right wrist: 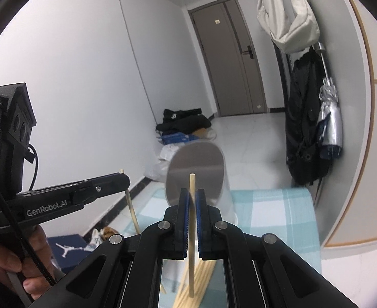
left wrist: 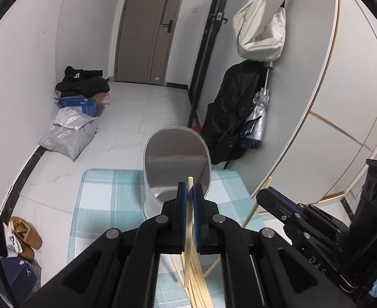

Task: Organize utensils
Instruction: 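Lift both chopsticks over the white holder and open both tools to drop them in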

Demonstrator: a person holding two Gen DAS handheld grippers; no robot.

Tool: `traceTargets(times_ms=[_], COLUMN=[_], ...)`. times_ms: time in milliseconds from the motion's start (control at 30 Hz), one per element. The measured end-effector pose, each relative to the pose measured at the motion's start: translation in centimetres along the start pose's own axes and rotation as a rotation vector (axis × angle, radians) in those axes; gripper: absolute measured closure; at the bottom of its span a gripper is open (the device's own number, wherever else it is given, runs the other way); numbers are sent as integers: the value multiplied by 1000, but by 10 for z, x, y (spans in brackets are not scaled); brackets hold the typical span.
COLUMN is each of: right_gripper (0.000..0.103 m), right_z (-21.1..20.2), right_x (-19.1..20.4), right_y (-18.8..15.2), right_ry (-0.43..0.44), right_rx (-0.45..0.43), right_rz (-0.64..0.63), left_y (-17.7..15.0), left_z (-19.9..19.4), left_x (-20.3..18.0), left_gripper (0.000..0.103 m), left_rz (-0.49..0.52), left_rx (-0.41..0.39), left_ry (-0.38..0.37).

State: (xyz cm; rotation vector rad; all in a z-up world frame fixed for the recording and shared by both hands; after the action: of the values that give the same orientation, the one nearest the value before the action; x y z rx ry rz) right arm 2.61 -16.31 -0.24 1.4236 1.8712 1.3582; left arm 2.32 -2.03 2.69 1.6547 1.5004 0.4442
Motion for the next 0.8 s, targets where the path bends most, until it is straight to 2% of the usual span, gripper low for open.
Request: traceTargets(times_ms=[300, 533, 700, 800], right_gripper=[99, 99, 99, 99], right_z=[-7, 14, 43, 64], right_x=[12, 21, 17, 12], right_y=[78, 151, 174, 175], right_ry=[42, 51, 39, 23], right_rx=[-79, -149, -177, -178], right_rz=[-47, -112, -138, -155], left_y=[73, 139, 162, 160], left_z=[-9, 4, 21, 39], left_x=[-1, 4, 11, 18], left_gripper=[101, 101, 101, 101], left_rz=[-22, 5, 44, 58], left_rx=[-47, -119, -181, -178], left_ry=[-76, -73, -47, -42])
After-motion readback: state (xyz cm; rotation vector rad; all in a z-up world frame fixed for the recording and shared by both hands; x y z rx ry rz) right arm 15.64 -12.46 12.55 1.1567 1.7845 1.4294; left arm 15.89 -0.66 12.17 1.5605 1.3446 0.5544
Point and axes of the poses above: each gripper's, at about its wrist camera, not at the fingertips, and z roughly the way its jaws point, x to its left, y to its top, the point moved 6 cm from there along z, roughly the way its jaws point, and after that the axes turned 3 degrees about -y, right-handed, at the moved point
